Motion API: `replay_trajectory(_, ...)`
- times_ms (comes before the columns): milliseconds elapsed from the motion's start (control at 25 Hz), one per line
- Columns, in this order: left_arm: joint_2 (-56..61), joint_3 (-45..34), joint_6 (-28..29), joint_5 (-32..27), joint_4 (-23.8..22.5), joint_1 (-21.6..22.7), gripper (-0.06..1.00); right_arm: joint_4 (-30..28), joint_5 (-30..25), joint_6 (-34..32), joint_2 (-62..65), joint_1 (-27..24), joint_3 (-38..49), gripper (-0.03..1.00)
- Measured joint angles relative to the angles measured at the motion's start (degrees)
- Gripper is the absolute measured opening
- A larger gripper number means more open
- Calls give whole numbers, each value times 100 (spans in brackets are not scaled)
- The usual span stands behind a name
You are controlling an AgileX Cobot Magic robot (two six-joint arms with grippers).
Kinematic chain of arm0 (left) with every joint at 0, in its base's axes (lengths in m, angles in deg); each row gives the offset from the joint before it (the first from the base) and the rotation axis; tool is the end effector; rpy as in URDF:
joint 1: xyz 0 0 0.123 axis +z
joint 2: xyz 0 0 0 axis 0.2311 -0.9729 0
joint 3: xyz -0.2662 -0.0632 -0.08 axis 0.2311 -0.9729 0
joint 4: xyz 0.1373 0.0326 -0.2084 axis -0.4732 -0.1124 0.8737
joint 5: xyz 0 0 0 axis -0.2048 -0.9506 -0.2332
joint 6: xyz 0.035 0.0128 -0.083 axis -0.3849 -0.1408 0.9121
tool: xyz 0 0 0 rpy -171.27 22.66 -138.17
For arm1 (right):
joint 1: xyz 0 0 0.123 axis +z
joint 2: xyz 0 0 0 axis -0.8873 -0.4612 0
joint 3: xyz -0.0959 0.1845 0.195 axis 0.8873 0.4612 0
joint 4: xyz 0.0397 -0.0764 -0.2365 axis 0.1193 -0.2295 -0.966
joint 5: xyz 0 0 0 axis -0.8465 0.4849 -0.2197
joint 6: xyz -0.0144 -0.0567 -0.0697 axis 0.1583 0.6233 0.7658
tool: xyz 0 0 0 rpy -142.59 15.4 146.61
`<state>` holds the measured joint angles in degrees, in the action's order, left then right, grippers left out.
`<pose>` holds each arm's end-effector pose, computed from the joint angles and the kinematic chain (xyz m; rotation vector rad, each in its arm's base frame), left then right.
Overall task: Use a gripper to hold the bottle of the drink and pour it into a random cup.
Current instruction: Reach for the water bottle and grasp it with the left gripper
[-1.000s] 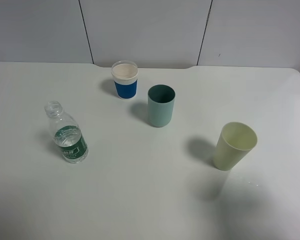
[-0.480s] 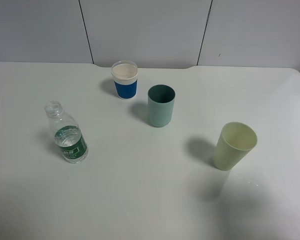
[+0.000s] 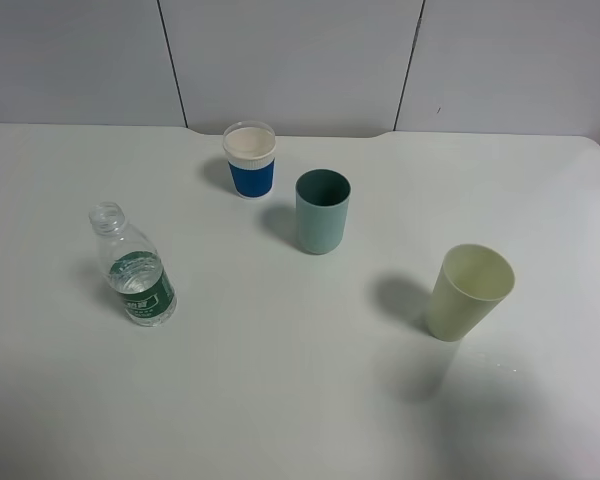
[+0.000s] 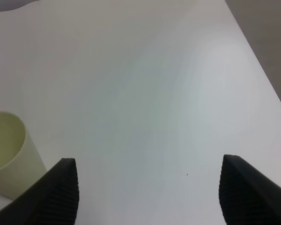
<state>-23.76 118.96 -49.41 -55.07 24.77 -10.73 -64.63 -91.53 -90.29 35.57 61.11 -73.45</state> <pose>-0.0068 0.0051 0.2789 -0.1432 2.0271 0.0522 -0.0067 -0.0088 0.2778 0.1154 2.0398 -0.0994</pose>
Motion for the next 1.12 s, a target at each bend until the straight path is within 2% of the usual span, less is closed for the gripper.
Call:
replay_trajectory(640, 0, 0, 0, 5, 6, 0, 100, 0, 0, 0, 0, 0, 0, 63)
replay_trajectory(760, -20, 75, 0, 111, 147, 0, 100, 0, 0, 0, 0, 0, 0, 63)
replay_trajectory(1120, -1109, 458, -95, 347, 336, 0, 100, 0, 0, 0, 0, 0, 0, 63)
